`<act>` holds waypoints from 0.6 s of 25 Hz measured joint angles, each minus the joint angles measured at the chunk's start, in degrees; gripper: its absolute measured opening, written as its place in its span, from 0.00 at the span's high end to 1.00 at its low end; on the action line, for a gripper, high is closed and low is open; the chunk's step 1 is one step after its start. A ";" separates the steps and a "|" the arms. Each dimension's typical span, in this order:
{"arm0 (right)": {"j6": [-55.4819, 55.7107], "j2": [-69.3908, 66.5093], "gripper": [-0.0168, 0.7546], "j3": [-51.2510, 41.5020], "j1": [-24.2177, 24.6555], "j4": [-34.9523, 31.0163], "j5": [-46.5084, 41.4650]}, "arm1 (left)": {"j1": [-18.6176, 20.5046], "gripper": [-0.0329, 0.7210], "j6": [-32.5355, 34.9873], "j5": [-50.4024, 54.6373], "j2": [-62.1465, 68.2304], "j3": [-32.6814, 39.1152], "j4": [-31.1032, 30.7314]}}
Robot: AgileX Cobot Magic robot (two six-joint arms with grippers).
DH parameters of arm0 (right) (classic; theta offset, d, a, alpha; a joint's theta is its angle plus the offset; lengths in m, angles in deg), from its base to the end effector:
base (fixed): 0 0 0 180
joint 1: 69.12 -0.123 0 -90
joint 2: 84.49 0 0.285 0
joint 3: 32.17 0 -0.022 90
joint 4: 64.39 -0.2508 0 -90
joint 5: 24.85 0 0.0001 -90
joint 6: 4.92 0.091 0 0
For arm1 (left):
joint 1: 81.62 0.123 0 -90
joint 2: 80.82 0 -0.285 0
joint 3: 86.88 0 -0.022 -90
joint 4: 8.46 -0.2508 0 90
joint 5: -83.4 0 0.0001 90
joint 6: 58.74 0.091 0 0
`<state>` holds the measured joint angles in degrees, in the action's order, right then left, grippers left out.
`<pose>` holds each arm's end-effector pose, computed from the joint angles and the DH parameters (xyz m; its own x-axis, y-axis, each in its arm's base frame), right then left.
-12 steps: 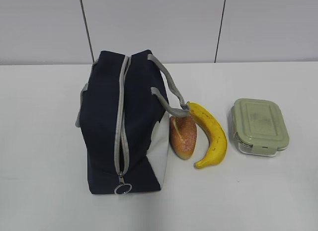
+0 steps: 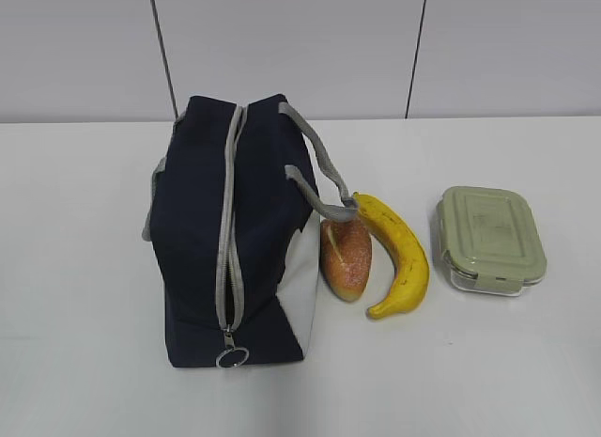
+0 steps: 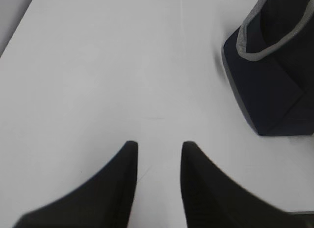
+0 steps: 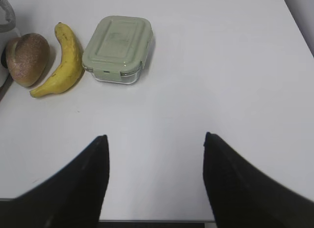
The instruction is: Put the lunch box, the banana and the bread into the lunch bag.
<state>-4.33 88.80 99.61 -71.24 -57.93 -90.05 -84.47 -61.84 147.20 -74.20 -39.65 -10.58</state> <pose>-0.0117 -0.0097 0.2731 -0.5011 -0.0555 -0.8636 0.0330 0.9960 -0.0832 -0.0129 0.0037 0.2793 -0.4637 -0.0147 -0.8859 0.0028 0.9998 -0.0181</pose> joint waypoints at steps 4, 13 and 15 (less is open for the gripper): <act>0.00 0.00 0.39 0.00 0.00 0.00 0.00 | 0.00 0.64 0.00 0.00 0.00 0.00 0.00; 0.00 0.00 0.39 0.00 0.00 0.00 0.00 | 0.00 0.64 0.00 -0.55 14.66 -4.59 1.43; 0.00 0.00 0.39 0.00 0.00 0.00 0.00 | 0.00 0.64 0.00 -0.73 19.90 -7.03 1.76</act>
<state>-4.33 88.80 99.61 -71.24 -57.93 -90.05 -84.47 -61.84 146.47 -54.30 -46.68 -8.82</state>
